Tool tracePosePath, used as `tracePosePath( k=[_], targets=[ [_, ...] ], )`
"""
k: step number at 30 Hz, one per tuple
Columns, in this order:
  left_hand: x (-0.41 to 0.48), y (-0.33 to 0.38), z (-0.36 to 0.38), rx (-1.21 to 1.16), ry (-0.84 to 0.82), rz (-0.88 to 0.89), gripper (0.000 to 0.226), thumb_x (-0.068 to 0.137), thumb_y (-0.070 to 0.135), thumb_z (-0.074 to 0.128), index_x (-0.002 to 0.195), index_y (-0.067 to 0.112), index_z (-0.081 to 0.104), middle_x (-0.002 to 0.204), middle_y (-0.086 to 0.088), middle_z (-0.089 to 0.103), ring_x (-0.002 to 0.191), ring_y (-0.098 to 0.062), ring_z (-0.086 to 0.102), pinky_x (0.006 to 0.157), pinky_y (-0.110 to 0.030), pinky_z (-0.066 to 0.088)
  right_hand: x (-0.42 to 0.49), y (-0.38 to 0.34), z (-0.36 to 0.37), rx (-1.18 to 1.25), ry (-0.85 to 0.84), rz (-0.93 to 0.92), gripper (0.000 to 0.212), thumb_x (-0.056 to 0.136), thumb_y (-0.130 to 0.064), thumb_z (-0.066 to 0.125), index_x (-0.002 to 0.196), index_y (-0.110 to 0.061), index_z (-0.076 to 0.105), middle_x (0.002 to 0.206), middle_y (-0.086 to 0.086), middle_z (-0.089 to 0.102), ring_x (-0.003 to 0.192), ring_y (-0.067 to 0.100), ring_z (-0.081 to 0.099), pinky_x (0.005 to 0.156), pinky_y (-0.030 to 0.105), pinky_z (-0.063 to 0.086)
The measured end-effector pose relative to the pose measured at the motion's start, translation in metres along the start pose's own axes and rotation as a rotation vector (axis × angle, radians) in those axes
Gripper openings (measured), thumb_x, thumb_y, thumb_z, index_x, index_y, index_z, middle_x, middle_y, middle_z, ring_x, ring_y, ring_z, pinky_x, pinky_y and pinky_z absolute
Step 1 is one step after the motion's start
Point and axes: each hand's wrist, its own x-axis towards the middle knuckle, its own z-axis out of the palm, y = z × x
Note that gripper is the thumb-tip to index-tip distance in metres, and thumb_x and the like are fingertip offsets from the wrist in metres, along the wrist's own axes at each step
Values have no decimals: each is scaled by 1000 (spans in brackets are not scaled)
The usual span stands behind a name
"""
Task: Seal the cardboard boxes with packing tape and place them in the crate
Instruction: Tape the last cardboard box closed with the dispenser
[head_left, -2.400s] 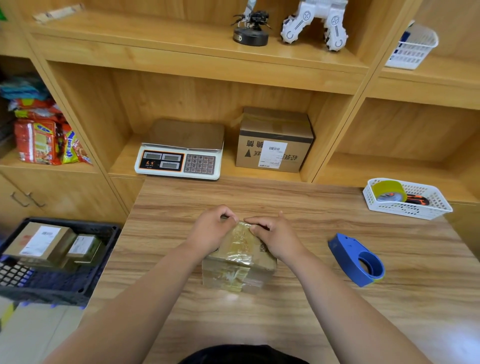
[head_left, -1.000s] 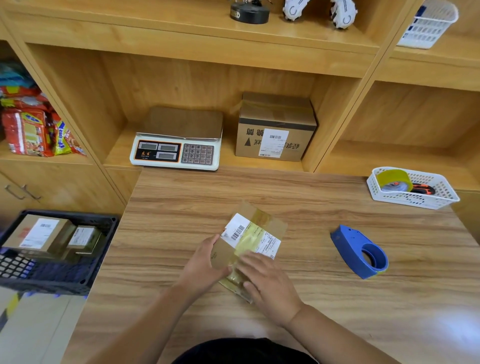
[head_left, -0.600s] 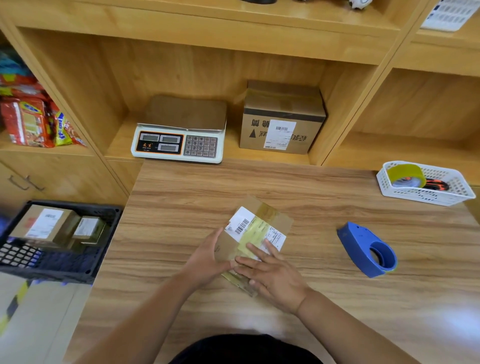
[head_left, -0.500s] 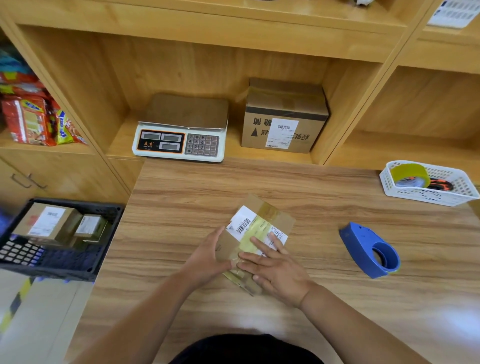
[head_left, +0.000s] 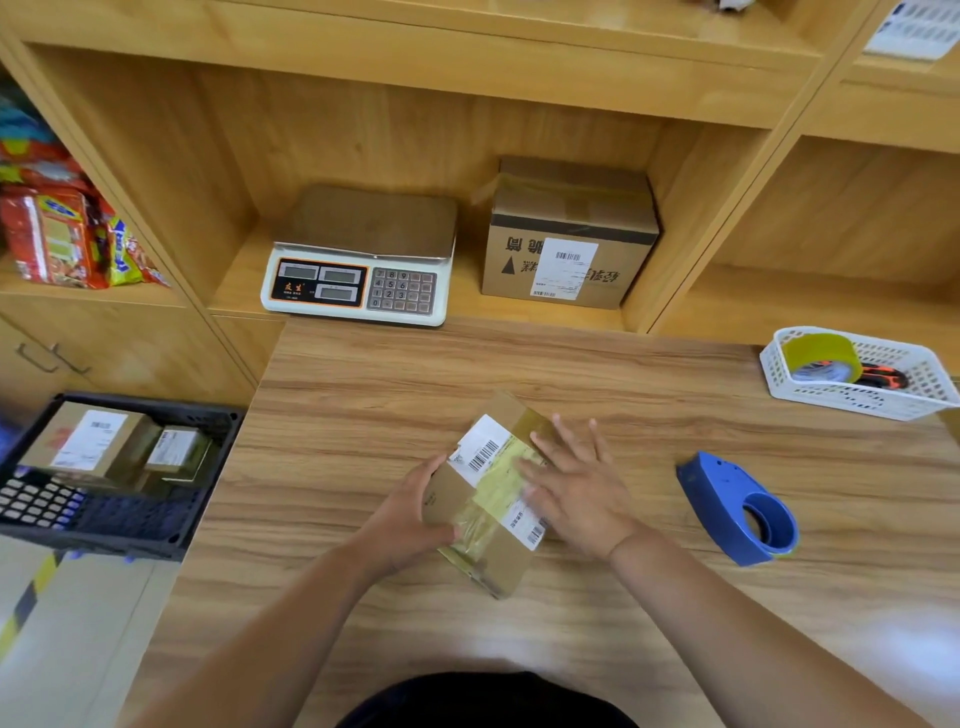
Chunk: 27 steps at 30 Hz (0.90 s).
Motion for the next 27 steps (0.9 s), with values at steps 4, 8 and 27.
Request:
tracePosePath(
  k=[4,8,27],
  targets=[
    [0,3,-1,-10,-28,3,98,63,25,72,148,29,23,138,11,38,124,-8,41,103,-29,39,-19,-40,16,-26,-10,-258,45,93,-50,34,134,-41,49,151,6,37,142,35,21,115,58,16],
    [0,3,-1,-32,-33,10,96,62,23,72,146,28,25,139,10,39,123,-9,43,101,-30,42,-16,-37,21,-2,-29,-176,43,96,-49,26,136,-49,42,154,6,29,144,36,13,113,50,0],
    [2,3,-6,-38,-87,5,94,58,28,73,141,37,30,130,12,48,109,0,52,81,-18,49,-13,-32,19,-15,-84,-121,49,94,-57,10,140,-56,25,155,-4,-14,141,29,-24,111,44,-24]
  ],
)
